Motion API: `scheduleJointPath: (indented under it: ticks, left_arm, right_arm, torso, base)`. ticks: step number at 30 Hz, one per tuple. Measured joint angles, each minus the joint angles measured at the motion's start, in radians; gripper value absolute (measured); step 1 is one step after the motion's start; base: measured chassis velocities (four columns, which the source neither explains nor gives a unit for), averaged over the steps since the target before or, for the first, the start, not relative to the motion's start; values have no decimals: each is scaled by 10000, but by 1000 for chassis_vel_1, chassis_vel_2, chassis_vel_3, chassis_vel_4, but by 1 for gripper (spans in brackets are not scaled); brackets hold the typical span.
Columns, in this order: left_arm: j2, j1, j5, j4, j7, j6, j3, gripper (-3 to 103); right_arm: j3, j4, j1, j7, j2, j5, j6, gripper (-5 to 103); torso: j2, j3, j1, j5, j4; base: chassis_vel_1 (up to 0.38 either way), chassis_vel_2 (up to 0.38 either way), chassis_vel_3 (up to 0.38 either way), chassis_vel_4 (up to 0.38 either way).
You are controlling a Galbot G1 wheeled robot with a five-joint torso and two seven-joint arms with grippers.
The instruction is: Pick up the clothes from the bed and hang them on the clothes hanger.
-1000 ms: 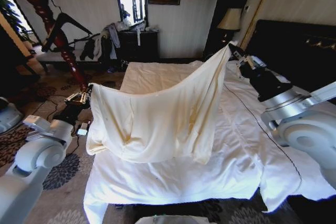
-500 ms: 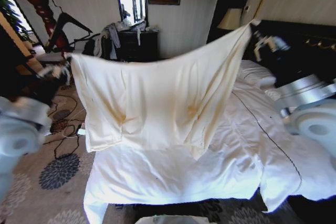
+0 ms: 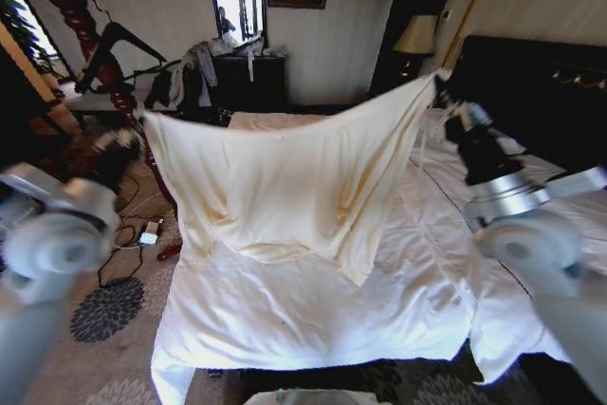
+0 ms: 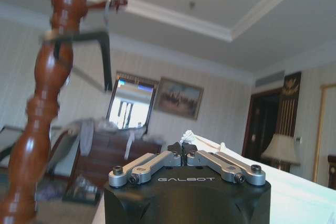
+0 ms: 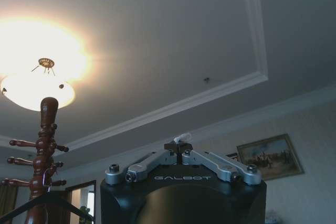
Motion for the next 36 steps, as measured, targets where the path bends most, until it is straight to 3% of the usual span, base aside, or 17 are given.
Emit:
scheduleJointPath:
  ticks: [6,7,10,12,15,17,20,21,23,24,26,27,28,30,31,32,36]
  left_arm:
    - [-517,332,501,310,-394,228,844,0]
    - [-512,463,597,357,-640,460,1032,-2]
    - [-235,844,786,331,-1521,1735,1404,9]
    - [-161,893,744,286,-1661,1959,1419,15]
    - [328,1001,91,69,-2180,3335,1152,30]
    - [424,1000,6,77,-2264,3525,1100,30]
    - [860,1118,34,513,-2748,4186,1048,46]
    - [900,1149,120,618,-2836,4229,1067,46]
    - [921,1181,287,769,-2880,4189,1094,52]
    - [870,1144,568,917,-2631,3593,1033,63]
    - [835,1064,591,908,-2451,3209,944,63]
    - [829,794,469,732,-2212,2492,692,74]
    - [909,594,354,584,-2058,2111,534,74]
    - [1005,458,316,517,-1966,1903,436,80]
    - [1223,225,312,446,-1748,1503,272,80]
    - [1583,-114,363,454,-1400,1045,60,90]
    - [2618,-1123,-24,987,-918,630,-237,98]
  right_arm:
    - [-113,453,-236,244,62,934,-284,0]
    - [-146,678,-292,498,-60,1353,-460,0]
    - [-217,1463,-315,1556,-532,2594,-1267,0]
    - [-223,1570,-302,1669,-605,2690,-1398,0]
    - [-201,2047,-286,2295,-1150,2614,-2231,0]
    - [-187,2110,-297,2412,-1224,2566,-2343,0]
    - [-140,2582,-339,3530,-1731,2485,-3120,0]
    - [-136,2685,-337,3770,-1793,2552,-3275,0]
    - [-119,2864,-308,4287,-1942,2808,-3635,0]
    - [-64,2994,-223,5167,-2116,3375,-4336,0]
    - [-42,3017,-193,5538,-2201,3690,-4666,0]
    - [13,3028,-146,6085,-2380,4154,-5263,0]
    - [37,3030,-97,6458,-2477,4492,-5703,0]
    - [46,3030,-64,6642,-2509,4710,-5908,0]
    - [60,3030,23,6960,-2551,5179,-6259,0]
    - [68,3030,128,7281,-2546,5759,-6611,0]
    - [157,3017,235,7423,-2295,6449,-6981,0]
  torso:
    - [0,-1,0,1,0]
    - [0,0,0,-1,0]
    - [0,-1,0,-3,2]
    - [0,-1,0,-4,3]
    - [0,-1,0,1,3]
    - [1,-1,0,4,3]
    - [1,-1,-1,0,1]
    - [0,-1,0,-1,2]
    - [1,-1,-1,-3,6]
    - [1,-1,-1,-9,6]
    - [1,-1,-1,-8,5]
    - [1,-1,0,-1,1]
    - [1,0,0,0,-1]
    - [1,-1,0,-1,-2]
    - [1,-1,0,0,-3]
    - [1,-1,0,3,-1]
    - [1,-1,0,0,4]
  base:
    - [0,0,0,0]
    - [0,0,0,0]
    - [0,0,0,0]
    - [0,0,0,0]
    - [0,0,0,0]
    - [0,0,0,0]
    - [0,0,0,0]
    - [0,0,0,0]
    - [0,0,0,0]
    - [0,0,0,0]
    - [0,0,0,0]
    - [0,0,0,0]
    - [0,0,0,0]
    - [0,0,0,0]
    - [0,0,0,0]
    - [0,0,0,0]
    - [0,0,0,0]
